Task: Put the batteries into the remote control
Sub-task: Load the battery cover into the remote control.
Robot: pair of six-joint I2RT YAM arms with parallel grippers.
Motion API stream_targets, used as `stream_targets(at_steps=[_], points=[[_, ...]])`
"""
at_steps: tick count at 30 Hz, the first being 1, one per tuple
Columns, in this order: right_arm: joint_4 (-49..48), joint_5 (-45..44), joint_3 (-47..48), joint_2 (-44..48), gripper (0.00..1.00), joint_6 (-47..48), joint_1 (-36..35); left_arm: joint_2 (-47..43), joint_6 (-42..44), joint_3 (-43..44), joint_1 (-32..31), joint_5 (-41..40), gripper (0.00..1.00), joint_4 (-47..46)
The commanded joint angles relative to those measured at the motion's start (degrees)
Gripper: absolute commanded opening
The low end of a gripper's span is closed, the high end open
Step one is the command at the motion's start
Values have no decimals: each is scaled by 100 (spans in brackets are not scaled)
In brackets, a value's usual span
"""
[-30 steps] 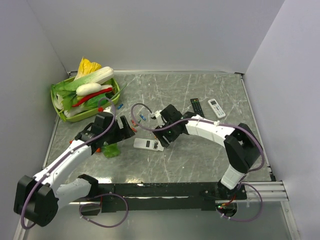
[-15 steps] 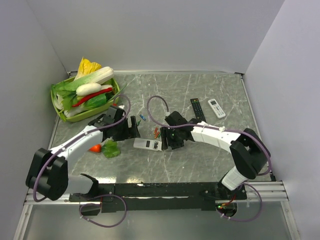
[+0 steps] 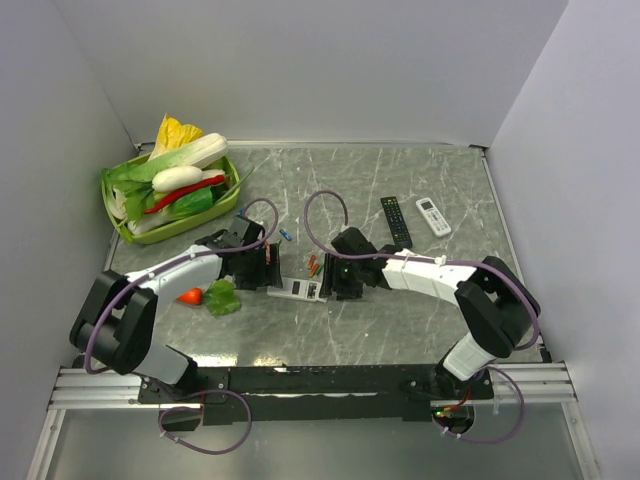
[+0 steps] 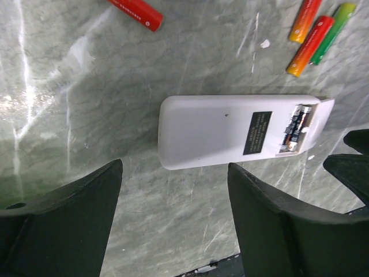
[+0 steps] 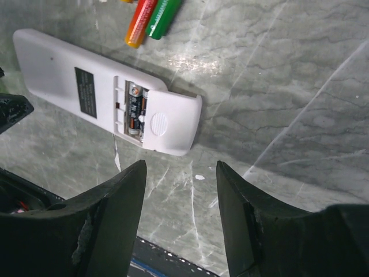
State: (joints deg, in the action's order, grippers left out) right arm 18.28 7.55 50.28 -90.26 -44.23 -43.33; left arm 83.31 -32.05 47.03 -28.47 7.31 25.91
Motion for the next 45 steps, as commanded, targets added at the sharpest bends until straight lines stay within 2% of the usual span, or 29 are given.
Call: stream_targets(at_steps=[1,10,25,38,45], points=[[-378,-96,-45,-194,59,-279,26,133,156,123,-62,60,76,-262],[-387,-158,43,-440,56,-270,26,335,164,79,-71,78,70,-402],[-624,-175,-185,-71,55,-253,185,546,94,8,-80,165,65,-578],[-668,62,-124,-457,55,-227,185,555,15,-97,-115,297,53,-701],[-528,-17,60,-651,54,-86,176,537,-3,-115,-141,315,51,-719]])
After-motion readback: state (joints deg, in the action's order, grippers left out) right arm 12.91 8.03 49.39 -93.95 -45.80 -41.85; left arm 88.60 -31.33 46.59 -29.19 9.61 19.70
